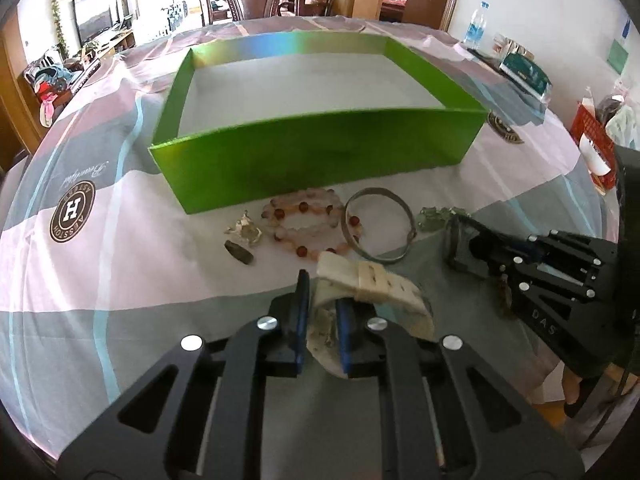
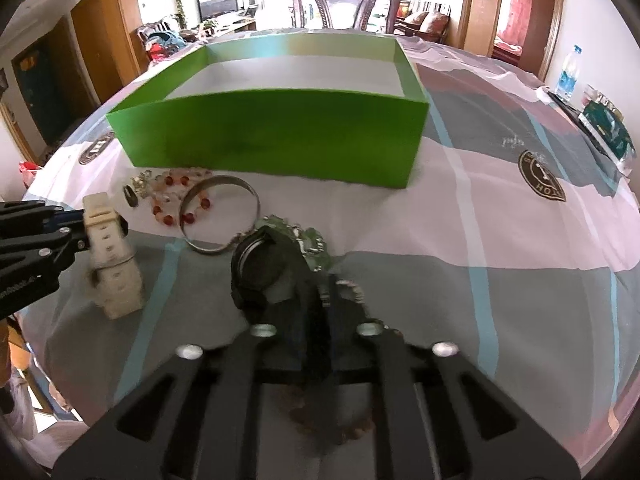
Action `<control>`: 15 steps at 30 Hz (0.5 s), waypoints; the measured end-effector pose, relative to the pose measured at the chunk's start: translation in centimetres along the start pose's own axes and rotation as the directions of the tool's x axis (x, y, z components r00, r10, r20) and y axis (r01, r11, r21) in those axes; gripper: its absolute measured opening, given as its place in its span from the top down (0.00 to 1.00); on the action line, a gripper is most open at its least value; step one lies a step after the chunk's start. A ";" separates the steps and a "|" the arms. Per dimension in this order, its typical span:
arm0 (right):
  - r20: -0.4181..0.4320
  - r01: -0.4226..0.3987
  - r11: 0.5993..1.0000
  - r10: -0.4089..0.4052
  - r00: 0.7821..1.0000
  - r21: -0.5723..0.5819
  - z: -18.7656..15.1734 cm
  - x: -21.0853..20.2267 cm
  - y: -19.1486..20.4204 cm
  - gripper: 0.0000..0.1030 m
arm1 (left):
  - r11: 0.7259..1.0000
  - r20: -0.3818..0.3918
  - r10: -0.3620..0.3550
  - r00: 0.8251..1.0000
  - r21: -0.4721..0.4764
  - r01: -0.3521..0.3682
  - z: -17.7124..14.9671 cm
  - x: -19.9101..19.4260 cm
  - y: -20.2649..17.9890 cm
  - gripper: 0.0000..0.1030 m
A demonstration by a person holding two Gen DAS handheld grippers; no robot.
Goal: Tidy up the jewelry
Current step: 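Carry both watches into the green box and open both grippers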
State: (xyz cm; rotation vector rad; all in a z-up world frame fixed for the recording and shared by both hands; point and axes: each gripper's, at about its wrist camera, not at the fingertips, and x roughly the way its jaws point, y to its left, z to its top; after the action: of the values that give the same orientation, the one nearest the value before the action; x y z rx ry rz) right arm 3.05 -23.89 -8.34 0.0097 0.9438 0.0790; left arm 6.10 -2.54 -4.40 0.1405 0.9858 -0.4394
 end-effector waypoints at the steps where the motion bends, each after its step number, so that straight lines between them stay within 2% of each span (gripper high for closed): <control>1: 0.008 -0.012 1.000 0.012 1.000 0.001 0.1 -0.2 0.1 0.93 | 1.000 0.011 0.003 1.000 -0.003 -0.003 0.1 -0.3 0.2 0.90; 4: 0.035 -0.022 1.000 0.022 0.999 -0.006 0.6 -1.0 0.4 0.94 | 1.000 0.038 -0.011 0.999 -0.018 0.012 0.2 -1.3 0.9 0.91; 10: 0.114 -0.040 0.999 0.040 0.993 -0.010 2.8 -2.7 0.3 0.94 | 0.999 0.110 0.022 0.994 -0.042 -0.018 1.7 -3.6 2.4 0.91; 15: 0.230 -0.039 0.998 0.049 0.972 -0.048 6.6 -4.8 0.6 0.94 | 0.996 0.186 0.077 0.979 -0.059 -0.067 4.6 -5.8 3.6 0.90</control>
State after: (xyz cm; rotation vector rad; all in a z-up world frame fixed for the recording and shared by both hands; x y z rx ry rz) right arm 5.55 -23.44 -0.60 -0.0006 0.7084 0.1363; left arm 8.46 0.93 2.64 0.0847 0.8027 -0.3533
